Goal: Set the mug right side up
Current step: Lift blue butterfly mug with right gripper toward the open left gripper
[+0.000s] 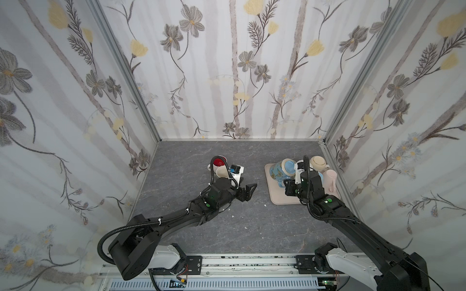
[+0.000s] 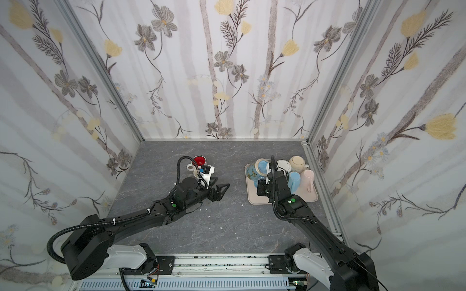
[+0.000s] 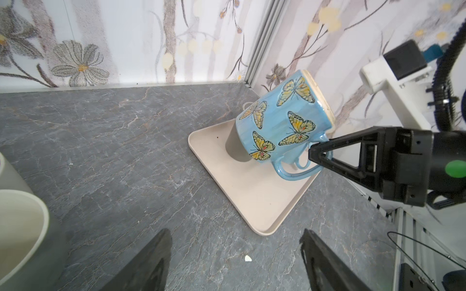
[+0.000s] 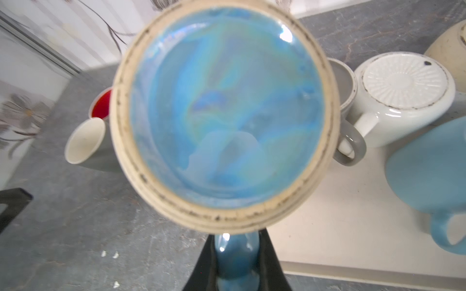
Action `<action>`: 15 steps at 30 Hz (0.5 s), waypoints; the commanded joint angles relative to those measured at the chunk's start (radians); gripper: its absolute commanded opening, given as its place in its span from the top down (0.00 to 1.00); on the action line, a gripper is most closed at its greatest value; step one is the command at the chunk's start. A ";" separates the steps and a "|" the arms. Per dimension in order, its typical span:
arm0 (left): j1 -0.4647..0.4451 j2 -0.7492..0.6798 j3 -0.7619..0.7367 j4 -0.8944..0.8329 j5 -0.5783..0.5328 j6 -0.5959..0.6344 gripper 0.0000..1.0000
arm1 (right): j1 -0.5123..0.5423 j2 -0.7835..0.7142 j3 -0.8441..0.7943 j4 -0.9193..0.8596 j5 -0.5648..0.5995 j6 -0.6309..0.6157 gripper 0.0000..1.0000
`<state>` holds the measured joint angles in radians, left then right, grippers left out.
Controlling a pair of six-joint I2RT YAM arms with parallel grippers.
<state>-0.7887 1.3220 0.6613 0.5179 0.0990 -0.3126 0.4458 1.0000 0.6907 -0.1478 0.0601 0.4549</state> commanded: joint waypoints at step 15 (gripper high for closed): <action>0.146 0.021 -0.008 0.466 0.423 -0.369 0.14 | 0.001 0.088 -0.011 0.891 -0.464 0.257 1.00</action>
<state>-0.6510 1.3369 0.6567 0.8421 0.4305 -0.5896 0.4458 1.0721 0.6769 0.4198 -0.2924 0.6426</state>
